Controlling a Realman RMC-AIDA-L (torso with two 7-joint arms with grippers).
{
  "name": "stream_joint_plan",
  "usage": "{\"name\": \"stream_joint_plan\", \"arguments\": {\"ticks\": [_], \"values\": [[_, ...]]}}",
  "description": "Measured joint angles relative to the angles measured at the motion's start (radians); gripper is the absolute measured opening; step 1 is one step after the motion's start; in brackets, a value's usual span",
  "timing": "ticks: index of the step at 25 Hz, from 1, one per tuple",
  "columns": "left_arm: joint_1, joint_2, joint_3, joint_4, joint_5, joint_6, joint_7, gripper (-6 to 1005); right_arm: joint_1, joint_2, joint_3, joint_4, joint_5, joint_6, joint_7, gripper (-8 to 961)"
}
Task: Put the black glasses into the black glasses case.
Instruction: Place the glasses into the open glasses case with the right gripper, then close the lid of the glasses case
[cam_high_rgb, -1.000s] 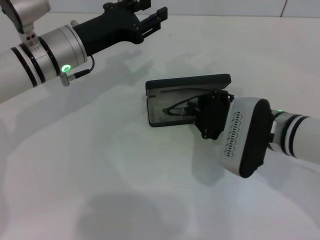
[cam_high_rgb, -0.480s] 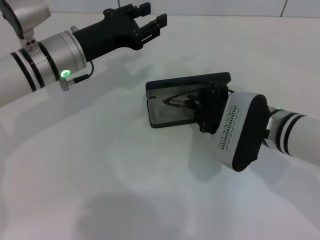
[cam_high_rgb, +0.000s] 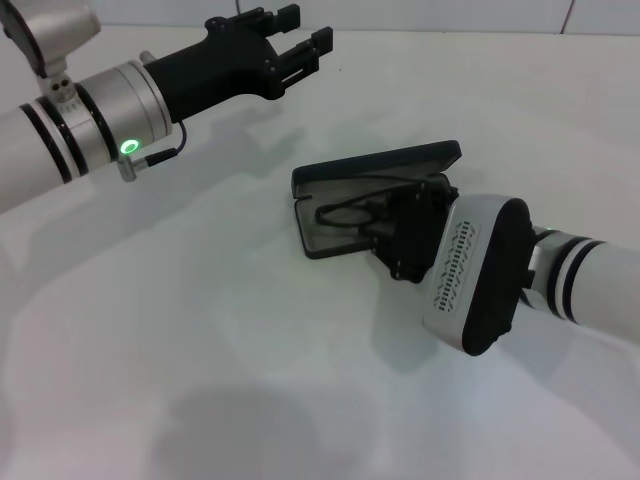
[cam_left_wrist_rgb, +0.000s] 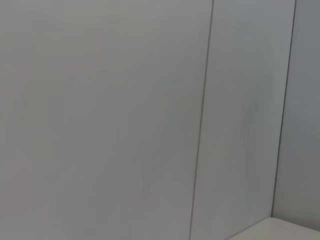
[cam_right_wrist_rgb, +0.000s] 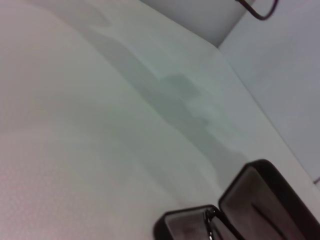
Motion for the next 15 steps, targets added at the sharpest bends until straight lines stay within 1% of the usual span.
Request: {"name": "stream_joint_plan", "arguments": {"ticks": [6,8,11,13,15], "values": [[0.001,0.0,0.0,0.0,0.0,-0.001,0.002,530,-0.019,-0.001,0.001,-0.028,0.004,-0.033,0.0,239],[0.001,0.0,0.0,0.0,0.0,-0.001,0.002,530,-0.032,-0.002,0.005,-0.053,0.005,-0.072,0.001,239],[0.007,0.0,0.0,0.0,0.0,-0.001,0.001,530,-0.042,-0.005,0.027,-0.081,0.005,-0.177,0.017,240],[0.01,0.0,0.0,0.0,0.0,0.002,0.001,530,-0.046,-0.006,0.066,-0.089,0.005,-0.269,0.032,240],[0.012,0.0,0.003,0.0,0.0,0.002,0.0,530,-0.051,-0.007,0.126,-0.09,0.005,-0.377,0.05,240]]}}
